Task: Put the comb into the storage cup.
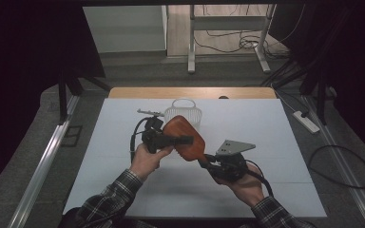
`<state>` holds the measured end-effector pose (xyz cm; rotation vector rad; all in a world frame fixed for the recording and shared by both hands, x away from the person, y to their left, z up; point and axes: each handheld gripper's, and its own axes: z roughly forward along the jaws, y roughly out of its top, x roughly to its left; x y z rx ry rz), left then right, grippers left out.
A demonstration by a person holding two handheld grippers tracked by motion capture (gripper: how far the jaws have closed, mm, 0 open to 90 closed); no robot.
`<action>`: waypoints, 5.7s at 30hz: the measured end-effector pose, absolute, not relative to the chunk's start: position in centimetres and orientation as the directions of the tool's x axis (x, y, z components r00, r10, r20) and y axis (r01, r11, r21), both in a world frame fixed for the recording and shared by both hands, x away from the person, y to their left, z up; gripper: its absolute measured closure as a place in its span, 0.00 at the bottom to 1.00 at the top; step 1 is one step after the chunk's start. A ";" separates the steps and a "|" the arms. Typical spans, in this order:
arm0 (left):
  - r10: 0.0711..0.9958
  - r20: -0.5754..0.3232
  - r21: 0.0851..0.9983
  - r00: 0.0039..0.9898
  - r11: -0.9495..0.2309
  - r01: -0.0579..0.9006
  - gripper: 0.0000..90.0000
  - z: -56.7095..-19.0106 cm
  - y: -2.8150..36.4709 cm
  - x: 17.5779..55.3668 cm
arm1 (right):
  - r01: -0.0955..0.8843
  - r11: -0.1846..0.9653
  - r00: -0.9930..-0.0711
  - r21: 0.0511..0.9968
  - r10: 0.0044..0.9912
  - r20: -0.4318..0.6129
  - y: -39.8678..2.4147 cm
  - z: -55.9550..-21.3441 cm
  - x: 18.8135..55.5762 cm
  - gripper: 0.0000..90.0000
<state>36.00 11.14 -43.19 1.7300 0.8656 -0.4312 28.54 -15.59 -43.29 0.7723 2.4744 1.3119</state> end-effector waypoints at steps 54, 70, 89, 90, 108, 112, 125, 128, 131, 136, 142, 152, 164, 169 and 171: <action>0.410 -0.520 0.739 0.749 -0.224 0.635 0.63 -40.9 11.9 36.1 | 0.469 0.563 -0.811 0.680 0.580 0.079 -15.8 -44.3 30.1 0.03; 0.456 -0.493 0.750 0.741 -0.208 0.627 0.63 -39.5 12.9 37.2 | 0.459 0.554 -0.785 0.695 0.619 0.025 -16.7 -44.1 30.2 0.00; 0.503 -0.489 0.755 0.713 -0.166 0.634 0.63 -37.6 14.9 38.9 | 0.491 0.524 -0.747 0.696 0.664 0.027 -18.3 -43.7 29.9 0.00; 0.506 -0.488 0.756 0.712 -0.163 0.634 0.63 -37.4 15.0 39.0 | 0.488 0.526 -0.749 0.696 0.663 0.024 -18.4 -43.6 29.8 0.00; 0.548 -0.478 0.754 0.686 -0.144 0.641 0.62 -35.7 16.1 40.6 | 0.474 0.538 -0.747 0.697 0.665 -0.006 -21.5 -44.0 28.4 0.00; 0.557 -0.475 0.756 0.681 -0.138 0.640 0.62 -35.3 16.4 41.0 | 0.473 0.527 -0.746 0.706 0.666 0.003 -22.1 -43.9 27.9 0.00; 0.592 -0.462 0.762 0.660 -0.115 0.637 0.62 -34.2 17.3 42.1 | 0.504 0.518 -0.716 0.691 0.698 -0.001 -24.3 -44.5 26.5 0.00; 0.602 -0.460 0.763 0.653 -0.108 0.637 0.62 -33.9 17.5 42.5 | 0.519 0.501 -0.699 0.693 0.715 0.007 -25.1 -44.7 26.2 0.00; 0.607 -0.455 0.766 0.651 -0.107 0.634 0.62 -33.7 17.5 42.8 | 0.526 0.488 -0.690 0.697 0.724 0.014 -25.6 -44.7 25.9 0.00; 0.614 -0.458 0.765 0.642 -0.095 0.637 0.62 -33.5 17.7 43.2 | 0.541 0.460 -0.671 0.704 0.741 0.031 -26.5 -44.6 25.5 0.00; 0.626 -0.460 0.765 0.630 -0.079 0.639 0.62 -33.4 17.7 43.7 | 0.556 0.441 -0.651 0.705 0.758 0.040 -27.4 -44.6 24.9 0.00; 0.644 -0.468 0.760 0.604 -0.055 0.648 0.62 -33.7 17.5 44.7 | 0.586 0.405 -0.614 0.702 0.787 0.059 -28.8 -44.6 23.8 0.00; 0.669 -0.474 0.745 0.573 -0.042 0.666 0.62 -35.2 16.6 45.5 | 0.598 0.383 -0.589 0.704 0.805 0.062 -29.6 -44.3 22.9 0.00; 0.669 -0.484 0.739 0.563 -0.031 0.673 0.62 -35.9 16.3 45.7 | 0.594 0.383 -0.587 0.708 0.808 0.055 -29.8 -44.2 22.7 0.00; 0.667 -0.487 0.740 0.564 -0.028 0.672 0.62 -36.1 16.1 45.7 | 0.594 0.380 -0.585 0.709 0.809 0.056 -29.8 -44.2 22.6 0.00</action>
